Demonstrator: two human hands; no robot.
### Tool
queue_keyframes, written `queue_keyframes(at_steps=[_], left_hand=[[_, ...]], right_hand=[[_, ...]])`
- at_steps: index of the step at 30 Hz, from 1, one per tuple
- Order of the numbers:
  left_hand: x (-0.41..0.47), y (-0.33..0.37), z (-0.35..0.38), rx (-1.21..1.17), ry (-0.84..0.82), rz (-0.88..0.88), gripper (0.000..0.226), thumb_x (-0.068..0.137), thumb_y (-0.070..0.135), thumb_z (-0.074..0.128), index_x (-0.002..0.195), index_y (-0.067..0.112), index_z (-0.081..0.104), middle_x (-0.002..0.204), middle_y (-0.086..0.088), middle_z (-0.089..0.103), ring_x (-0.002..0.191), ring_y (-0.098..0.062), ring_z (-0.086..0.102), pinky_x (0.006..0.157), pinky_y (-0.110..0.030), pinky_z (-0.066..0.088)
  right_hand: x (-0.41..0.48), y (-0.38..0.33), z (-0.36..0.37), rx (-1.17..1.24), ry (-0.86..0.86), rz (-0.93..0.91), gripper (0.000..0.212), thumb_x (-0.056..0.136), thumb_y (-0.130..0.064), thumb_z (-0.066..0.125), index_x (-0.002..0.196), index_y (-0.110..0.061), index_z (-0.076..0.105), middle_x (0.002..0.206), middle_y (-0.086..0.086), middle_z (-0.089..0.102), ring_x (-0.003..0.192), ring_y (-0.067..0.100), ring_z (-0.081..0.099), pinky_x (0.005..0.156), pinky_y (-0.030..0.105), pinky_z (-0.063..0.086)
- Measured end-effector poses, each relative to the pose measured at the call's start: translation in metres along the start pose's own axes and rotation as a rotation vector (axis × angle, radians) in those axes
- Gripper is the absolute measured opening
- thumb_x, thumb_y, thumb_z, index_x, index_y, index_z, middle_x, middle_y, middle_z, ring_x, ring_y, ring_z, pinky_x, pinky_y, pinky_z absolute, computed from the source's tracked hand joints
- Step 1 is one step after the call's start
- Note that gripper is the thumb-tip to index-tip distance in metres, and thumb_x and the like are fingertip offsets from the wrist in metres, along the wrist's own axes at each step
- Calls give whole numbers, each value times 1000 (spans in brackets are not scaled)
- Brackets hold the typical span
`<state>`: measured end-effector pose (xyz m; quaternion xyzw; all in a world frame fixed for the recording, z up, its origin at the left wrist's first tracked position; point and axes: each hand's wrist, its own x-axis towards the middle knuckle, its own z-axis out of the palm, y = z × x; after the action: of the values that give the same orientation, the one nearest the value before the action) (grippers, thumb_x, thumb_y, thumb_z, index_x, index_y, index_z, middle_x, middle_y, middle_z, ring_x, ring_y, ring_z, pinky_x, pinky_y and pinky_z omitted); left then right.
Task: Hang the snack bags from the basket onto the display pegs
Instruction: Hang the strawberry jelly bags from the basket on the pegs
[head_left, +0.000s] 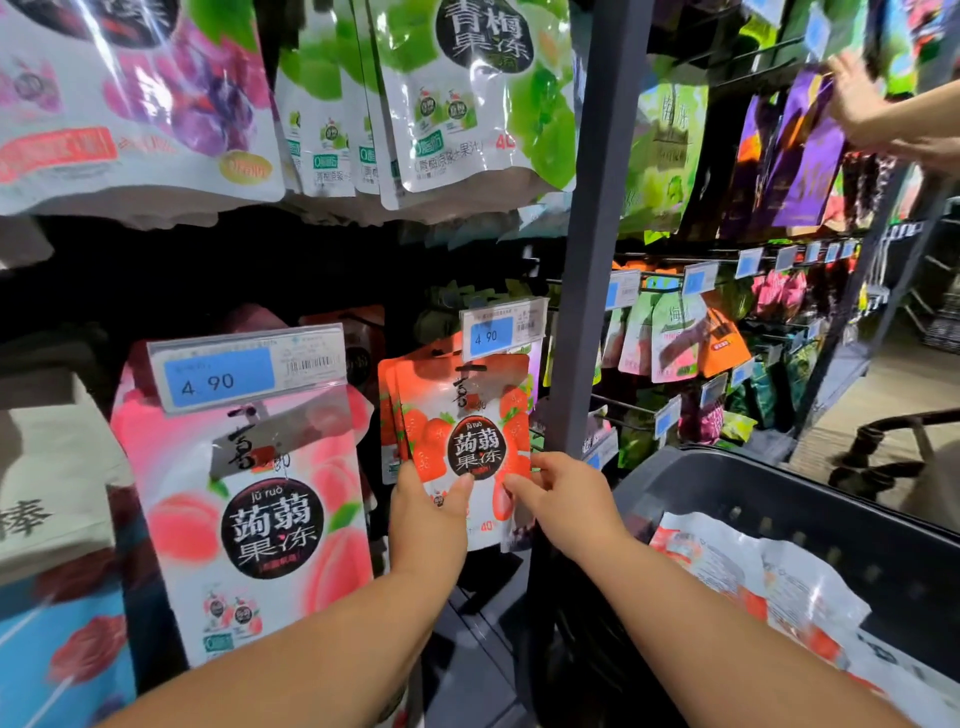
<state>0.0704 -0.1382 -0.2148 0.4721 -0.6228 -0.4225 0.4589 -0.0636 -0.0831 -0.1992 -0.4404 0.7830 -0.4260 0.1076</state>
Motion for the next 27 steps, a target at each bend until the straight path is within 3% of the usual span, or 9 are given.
queue_keyframes(at_steps=[3, 10, 17, 22, 25, 27], left_hand=[[5, 2, 2, -9, 28, -21, 54, 91, 30, 66, 137, 10, 44, 130, -10, 56, 117, -29, 54, 100, -43, 45], [19, 2, 3, -37, 86, -41, 34, 91, 23, 66, 118, 13, 50, 116, -10, 61, 102, -28, 58, 89, -38, 47], [16, -4, 1, -55, 71, -53, 46, 89, 29, 67, 127, 12, 47, 119, -8, 61, 106, -28, 58, 92, -42, 48], [7, -5, 0, 61, 114, -16, 68, 88, 14, 67, 146, 13, 30, 145, -13, 34, 126, -36, 42, 102, -45, 39], [-6, -2, -1, 141, 108, 60, 81, 89, 5, 60, 154, 21, 14, 157, -3, 13, 137, -31, 27, 107, -41, 31], [-13, 0, -1, 170, 113, 134, 81, 89, 4, 59, 154, 21, 13, 157, 0, 11, 141, -24, 18, 111, -36, 25]], right_hand=[[2, -5, 2, 19, -3, -7, 39, 89, -41, 69, 124, -23, 66, 98, -5, 68, 93, 12, 60, 79, 26, 44], [6, -14, 17, 81, -7, 2, 40, 92, -38, 65, 129, -24, 61, 93, -10, 62, 88, 11, 57, 75, 25, 40], [5, -15, 27, 120, 62, 50, 50, 88, -39, 72, 132, -20, 58, 86, -10, 60, 86, 12, 60, 76, 25, 45], [1, -15, 25, 6, 71, 53, 40, 86, -47, 71, 113, -18, 67, 78, -9, 62, 82, 17, 62, 71, 30, 47], [-1, -15, 18, -49, 46, 40, 43, 86, -50, 69, 105, -12, 69, 92, 5, 71, 89, 24, 65, 79, 37, 52], [-1, -14, 9, -100, 38, 27, 51, 86, -54, 67, 112, -11, 69, 102, 6, 72, 98, 23, 65, 83, 35, 52]])
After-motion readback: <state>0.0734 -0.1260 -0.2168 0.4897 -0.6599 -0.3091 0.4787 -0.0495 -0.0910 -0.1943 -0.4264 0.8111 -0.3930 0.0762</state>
